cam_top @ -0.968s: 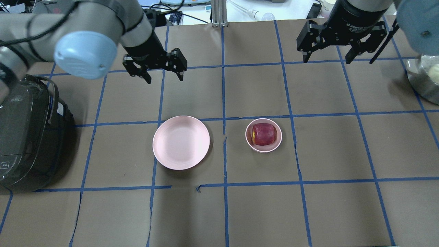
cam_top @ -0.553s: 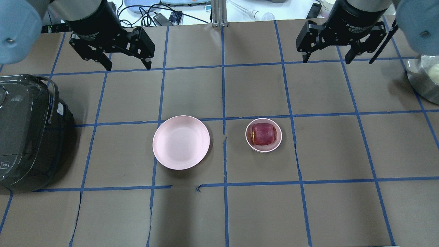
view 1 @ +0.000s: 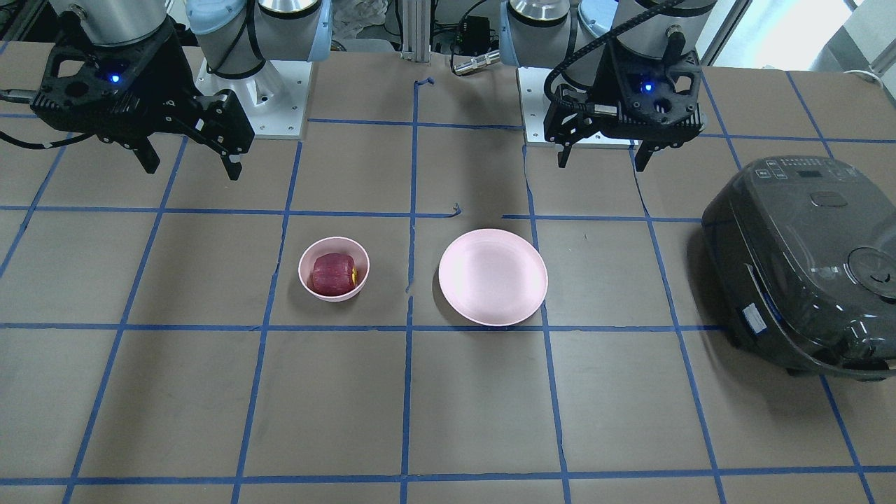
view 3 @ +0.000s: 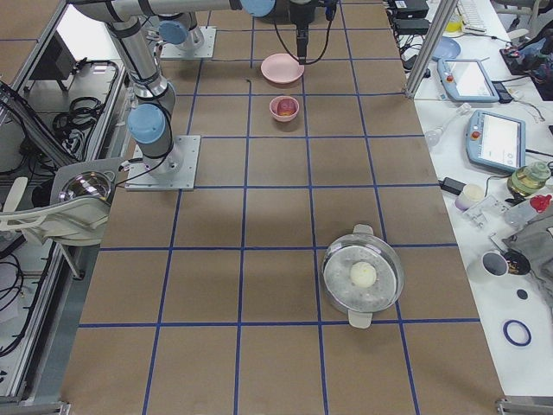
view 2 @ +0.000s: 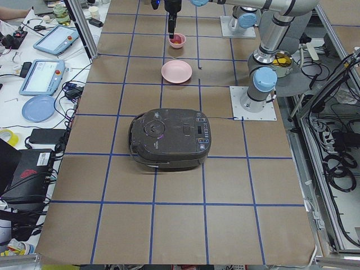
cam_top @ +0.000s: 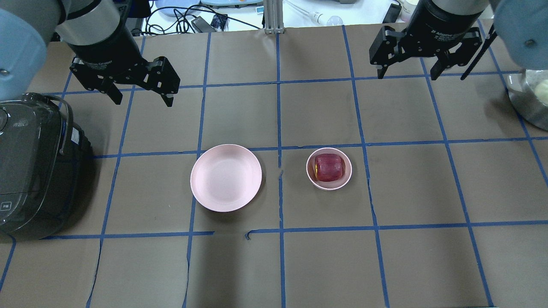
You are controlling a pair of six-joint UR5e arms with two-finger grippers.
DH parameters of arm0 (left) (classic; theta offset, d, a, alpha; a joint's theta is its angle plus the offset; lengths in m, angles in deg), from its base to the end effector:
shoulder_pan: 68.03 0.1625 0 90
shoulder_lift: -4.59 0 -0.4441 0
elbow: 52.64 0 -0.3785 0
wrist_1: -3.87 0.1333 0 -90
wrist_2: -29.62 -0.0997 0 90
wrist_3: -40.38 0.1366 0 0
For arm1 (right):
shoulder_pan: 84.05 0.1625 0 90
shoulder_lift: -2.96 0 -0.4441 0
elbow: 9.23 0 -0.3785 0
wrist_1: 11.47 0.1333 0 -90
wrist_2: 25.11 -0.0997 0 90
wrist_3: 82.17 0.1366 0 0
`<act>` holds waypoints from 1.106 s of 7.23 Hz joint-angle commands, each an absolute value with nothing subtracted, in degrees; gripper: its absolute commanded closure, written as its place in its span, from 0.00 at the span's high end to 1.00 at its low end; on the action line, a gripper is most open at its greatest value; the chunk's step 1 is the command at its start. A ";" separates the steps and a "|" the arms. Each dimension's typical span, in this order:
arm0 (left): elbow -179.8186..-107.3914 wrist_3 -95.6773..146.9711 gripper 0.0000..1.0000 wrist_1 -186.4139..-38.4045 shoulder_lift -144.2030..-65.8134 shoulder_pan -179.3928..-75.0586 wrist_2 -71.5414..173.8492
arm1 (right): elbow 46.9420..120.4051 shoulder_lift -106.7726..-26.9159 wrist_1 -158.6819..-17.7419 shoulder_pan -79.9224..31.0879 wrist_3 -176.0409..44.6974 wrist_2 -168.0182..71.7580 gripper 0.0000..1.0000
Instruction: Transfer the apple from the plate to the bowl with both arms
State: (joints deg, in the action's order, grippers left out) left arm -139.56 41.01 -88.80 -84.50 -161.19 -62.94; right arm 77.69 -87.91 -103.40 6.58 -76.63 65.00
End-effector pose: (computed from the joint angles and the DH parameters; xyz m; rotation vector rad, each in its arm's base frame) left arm -0.1531 -0.4656 0.4988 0.1016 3.0955 -0.0372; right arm 0.1384 -0.4825 0.5070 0.1344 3.1310 -0.1609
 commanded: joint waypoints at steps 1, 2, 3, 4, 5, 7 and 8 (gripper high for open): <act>-139.39 41.26 1.00 -88.59 -84.27 -159.54 -62.05 | 77.69 -87.92 -103.31 6.65 -76.64 65.07 1.00; -139.12 40.73 1.00 -87.89 -84.36 -158.83 -62.05 | 77.69 -87.92 -103.40 6.57 -76.64 64.98 1.00; -139.03 40.73 1.00 -87.45 -84.36 -158.82 -62.05 | 77.69 -87.83 -103.40 6.57 -76.64 64.98 1.00; -138.86 40.73 1.00 -87.36 -84.45 -158.82 -62.05 | 77.69 -87.74 -103.49 6.65 -76.64 64.98 1.00; -139.03 40.73 1.00 -87.36 -84.45 -158.91 -62.05 | 77.69 -87.74 -103.49 6.57 -76.64 64.98 1.00; -138.94 40.29 1.00 -87.36 -84.71 -159.09 -62.05 | 77.69 -87.74 -103.49 6.65 -76.64 65.07 1.00; -139.03 39.59 1.00 -87.36 -85.15 -159.26 -61.96 | 77.69 -87.74 -103.49 6.65 -76.64 65.15 1.00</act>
State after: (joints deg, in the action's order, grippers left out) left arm -138.97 40.15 -87.36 -84.80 -159.13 -62.02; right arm 77.69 -87.74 -103.49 6.62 -76.64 65.08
